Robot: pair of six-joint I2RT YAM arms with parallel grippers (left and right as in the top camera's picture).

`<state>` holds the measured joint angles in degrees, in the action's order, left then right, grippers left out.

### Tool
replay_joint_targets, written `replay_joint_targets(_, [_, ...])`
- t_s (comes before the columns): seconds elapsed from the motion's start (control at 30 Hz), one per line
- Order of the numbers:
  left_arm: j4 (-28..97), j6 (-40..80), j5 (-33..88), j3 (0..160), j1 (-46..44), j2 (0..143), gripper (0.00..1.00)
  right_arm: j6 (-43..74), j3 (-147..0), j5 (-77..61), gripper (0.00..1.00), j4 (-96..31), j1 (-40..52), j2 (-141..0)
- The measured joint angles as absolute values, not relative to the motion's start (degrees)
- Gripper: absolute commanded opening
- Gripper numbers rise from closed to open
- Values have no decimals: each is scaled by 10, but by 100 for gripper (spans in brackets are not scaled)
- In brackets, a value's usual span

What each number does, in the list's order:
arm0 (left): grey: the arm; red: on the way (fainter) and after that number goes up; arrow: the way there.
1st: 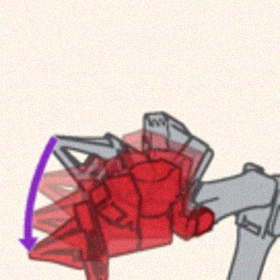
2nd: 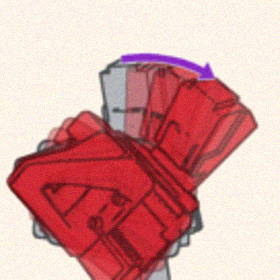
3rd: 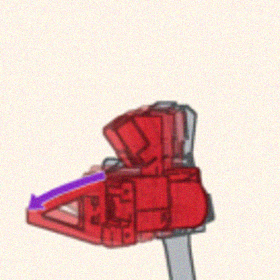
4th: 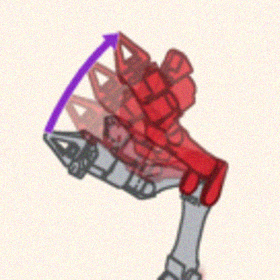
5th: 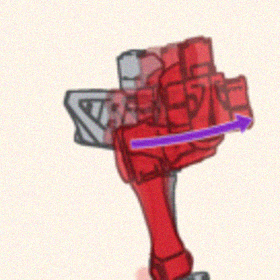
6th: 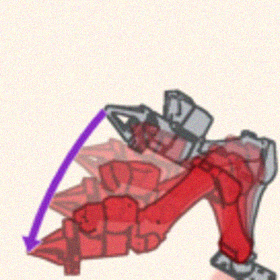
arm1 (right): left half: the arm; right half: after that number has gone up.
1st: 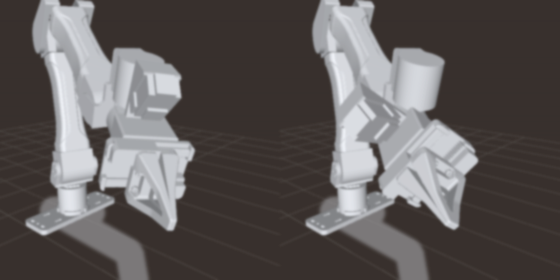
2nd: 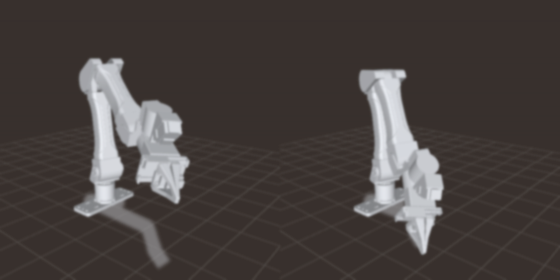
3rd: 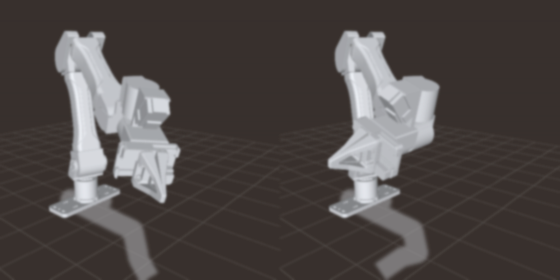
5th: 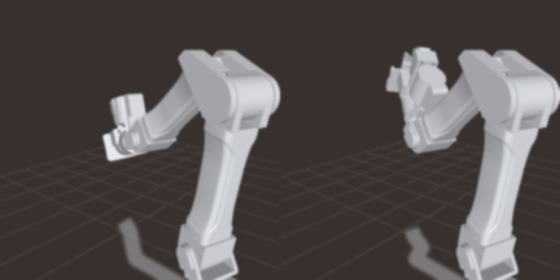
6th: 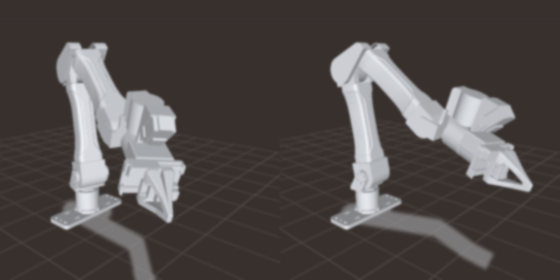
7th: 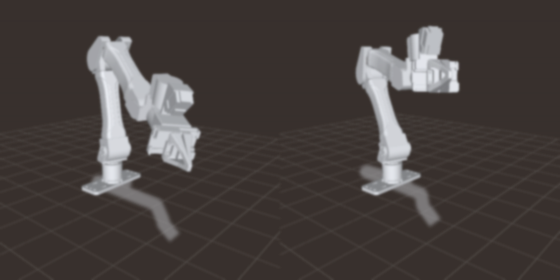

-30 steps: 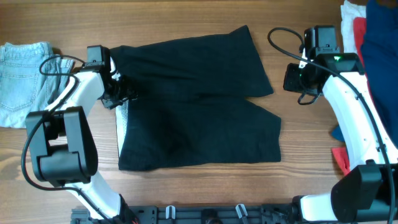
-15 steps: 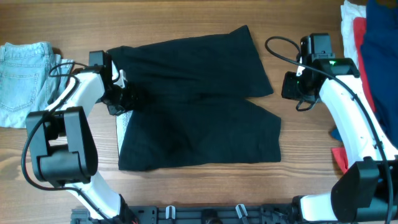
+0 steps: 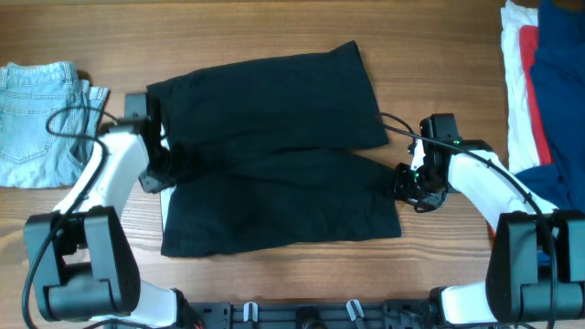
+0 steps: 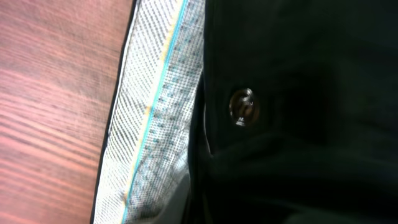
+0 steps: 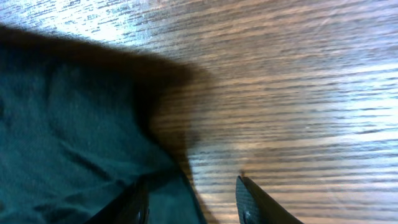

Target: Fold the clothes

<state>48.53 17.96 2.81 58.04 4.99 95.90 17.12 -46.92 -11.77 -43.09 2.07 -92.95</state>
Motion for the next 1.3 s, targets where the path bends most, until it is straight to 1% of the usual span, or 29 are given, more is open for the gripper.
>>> replay_joint_targets(0.07, [432,182,10,523,50,960,6,173,-469,-124,46,-429,21,-929])
replay_joint_targets(0.13, [398,190,1,499,49,958,6,176,-469,-127,46,-428,21,-929])
replay_joint_targets(0.2, [378,202,-4,484,48,948,9,177,-469,-129,45,-427,21,-929])
replay_joint_targets(0.23, [372,207,-9,479,46,944,13,177,-468,-131,45,-427,21,-929])
replay_joint_targets(0.33, [344,227,-40,473,43,941,17,156,-469,-177,46,-433,21,-929])
replay_joint_targets(0.37, [335,231,-49,471,43,941,20,147,-468,-194,46,-449,21,-929])
replay_joint_targets(0.43, [325,234,-66,468,43,941,22,135,-467,-215,46,-485,21,-929])
replay_joint_targets(0.47, [322,235,-71,468,43,941,28,133,-466,-221,46,-507,21,-929])
replay_joint_targets(0.57, [302,237,-94,464,44,941,39,134,-466,-222,45,-512,21,-929])
replay_joint_targets(0.63, [296,240,-104,463,45,941,54,147,-465,-209,45,-501,21,-929])
replay_joint_targets(0.67, [297,241,-109,463,45,941,65,152,-465,-205,45,-495,21,-929])
replay_joint_targets(0.7, [299,244,-113,463,46,941,87,156,-465,-206,46,-500,21,-929])
replay_joint_targets(0.73, [304,244,-120,464,49,940,100,160,-465,-206,46,-515,21,-929])
replay_joint_targets(0.83, [343,248,-135,478,56,941,100,173,-451,-206,44,-528,21,-929])
replay_joint_targets(0.93, [445,248,-127,532,57,954,100,220,-436,-173,43,-518,21,-929])
replay_joint_targets(0.97, [492,247,-124,567,57,955,100,231,-436,-166,43,-509,21,-924])
replay_joint_targets(1.03, [549,248,-121,628,59,950,100,239,-434,-155,44,-489,21,-901])
replay_joint_targets(1.13, [609,251,-101,690,82,891,100,246,-433,-130,45,-489,21,-768])
replay_joint_targets(1.2, [652,254,-47,693,114,845,100,247,-433,-119,45,-503,21,-686])
replay_joint_targets(1.23, [692,255,1,693,130,823,100,247,-433,-115,46,-514,21,-650])
replay_joint_targets(1.3, [726,256,45,693,126,813,100,247,-433,-114,46,-532,21,-627])
